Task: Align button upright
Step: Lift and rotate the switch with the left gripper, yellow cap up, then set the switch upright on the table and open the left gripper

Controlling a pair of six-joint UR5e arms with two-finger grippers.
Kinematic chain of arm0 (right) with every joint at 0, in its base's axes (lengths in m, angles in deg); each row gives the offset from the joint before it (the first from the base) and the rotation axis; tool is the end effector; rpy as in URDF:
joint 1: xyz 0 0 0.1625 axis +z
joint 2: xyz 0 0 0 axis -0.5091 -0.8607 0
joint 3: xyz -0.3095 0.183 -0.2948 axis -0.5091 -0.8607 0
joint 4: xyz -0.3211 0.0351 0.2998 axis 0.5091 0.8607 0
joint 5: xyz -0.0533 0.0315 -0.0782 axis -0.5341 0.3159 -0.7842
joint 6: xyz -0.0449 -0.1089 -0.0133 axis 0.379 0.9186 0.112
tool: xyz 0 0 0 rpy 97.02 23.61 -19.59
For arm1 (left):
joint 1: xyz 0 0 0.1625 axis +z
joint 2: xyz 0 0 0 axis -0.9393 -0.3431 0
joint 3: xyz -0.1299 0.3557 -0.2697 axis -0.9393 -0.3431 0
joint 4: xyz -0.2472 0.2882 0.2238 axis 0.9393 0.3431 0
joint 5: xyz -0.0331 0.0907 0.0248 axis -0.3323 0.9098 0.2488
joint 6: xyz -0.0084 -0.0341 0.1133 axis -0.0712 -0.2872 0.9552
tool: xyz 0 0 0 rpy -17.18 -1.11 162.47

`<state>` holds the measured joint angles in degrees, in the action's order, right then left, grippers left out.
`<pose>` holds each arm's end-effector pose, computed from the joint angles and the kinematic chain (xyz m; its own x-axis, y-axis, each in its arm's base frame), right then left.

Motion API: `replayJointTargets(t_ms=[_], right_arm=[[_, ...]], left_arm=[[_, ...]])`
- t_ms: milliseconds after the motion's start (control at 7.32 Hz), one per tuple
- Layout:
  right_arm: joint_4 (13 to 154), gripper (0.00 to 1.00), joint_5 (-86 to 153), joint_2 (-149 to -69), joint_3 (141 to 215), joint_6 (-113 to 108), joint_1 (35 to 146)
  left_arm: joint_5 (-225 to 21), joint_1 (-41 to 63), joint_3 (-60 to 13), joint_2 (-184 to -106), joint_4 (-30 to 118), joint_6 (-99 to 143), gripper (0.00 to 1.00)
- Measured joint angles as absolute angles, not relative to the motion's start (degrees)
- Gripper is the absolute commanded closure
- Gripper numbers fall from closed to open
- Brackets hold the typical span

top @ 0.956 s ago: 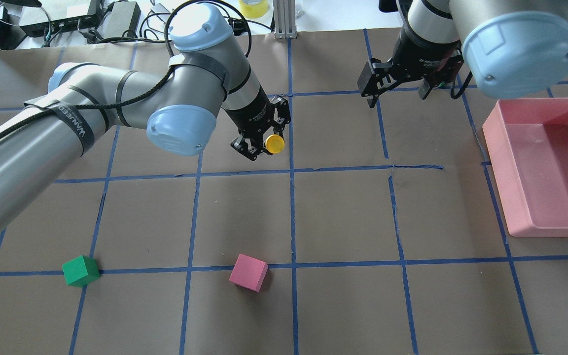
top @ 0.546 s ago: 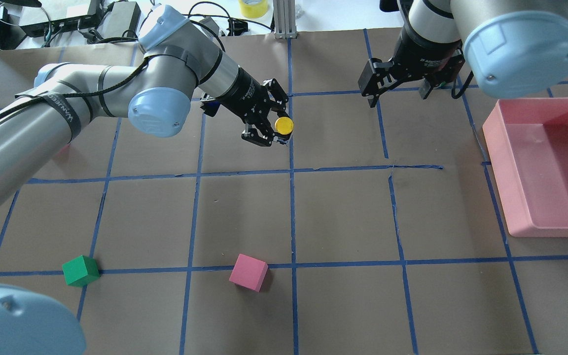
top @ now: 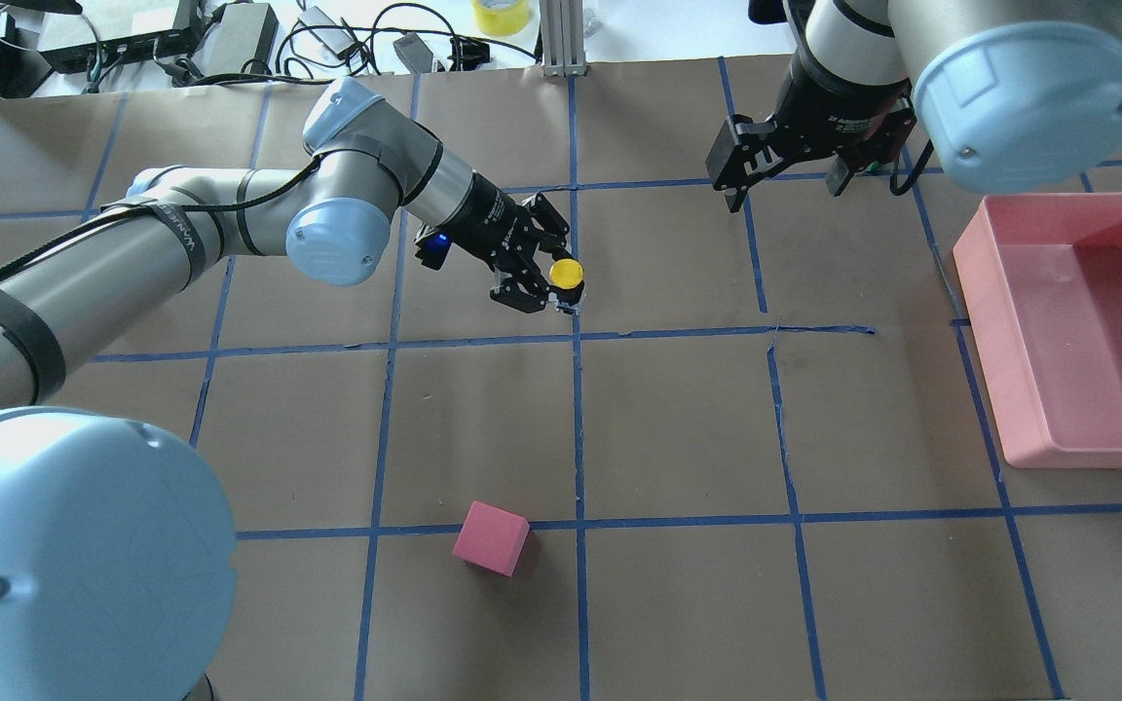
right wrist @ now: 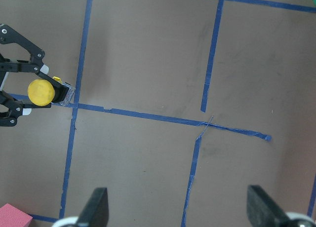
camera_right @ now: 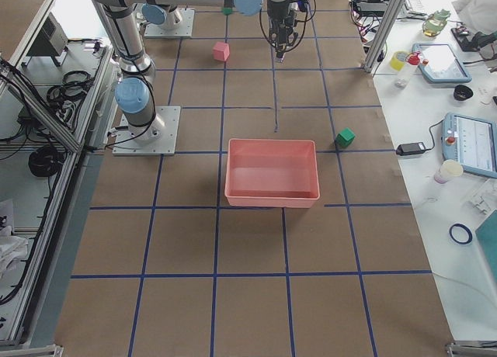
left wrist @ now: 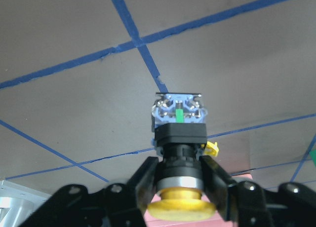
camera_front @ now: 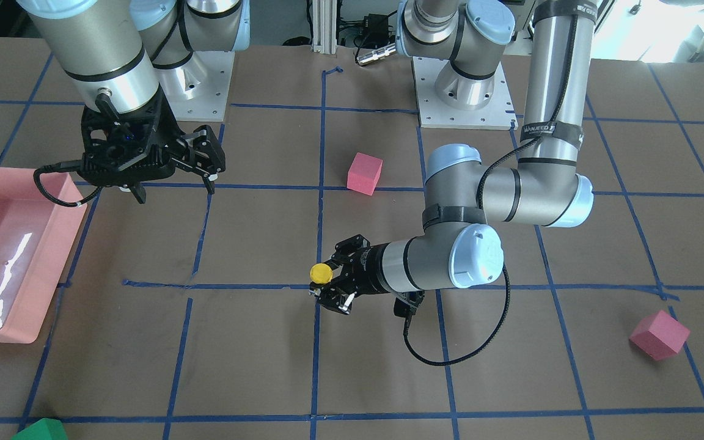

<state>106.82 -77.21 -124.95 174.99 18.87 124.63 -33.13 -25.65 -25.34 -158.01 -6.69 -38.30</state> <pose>0.1775 -0.5533 0.4841 -0.9872 -0.1558 -0.0340 -0.1521 0.9840 -0.0926 -0.2781 -0.6490 0.2054 -0.2866 -0.9580 -0.0115 -0.6938 0.1993 0.6920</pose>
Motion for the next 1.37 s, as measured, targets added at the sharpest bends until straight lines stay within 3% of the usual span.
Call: replayJointTargets(t_ms=[273, 410, 546, 956, 1366], right_arm=[[106.7, 0.0, -77.2, -125.0, 175.1, 18.9, 124.6], [106.8, 0.0, -77.2, -124.9, 175.1, 18.9, 124.6], [106.8, 0.0, -77.1, -124.8, 175.1, 18.8, 124.6], [106.2, 0.0, -77.4, -125.0, 175.2, 19.0, 124.6], [106.5, 0.0, -77.4, -124.8, 175.2, 19.1, 124.6]], left_arm=[[-33.2, -25.7, -25.5, -159.3, -7.0, -38.1, 0.99], [-33.2, -25.7, -25.5, -159.5, -7.1, -38.1, 0.14], [-33.2, -25.7, -25.6, -159.6, -7.1, -38.2, 0.0], [-33.7, -25.8, -25.2, -158.3, -7.2, -37.9, 0.0], [-31.0, -26.0, -19.5, -151.4, -5.5, -36.8, 0.0]])
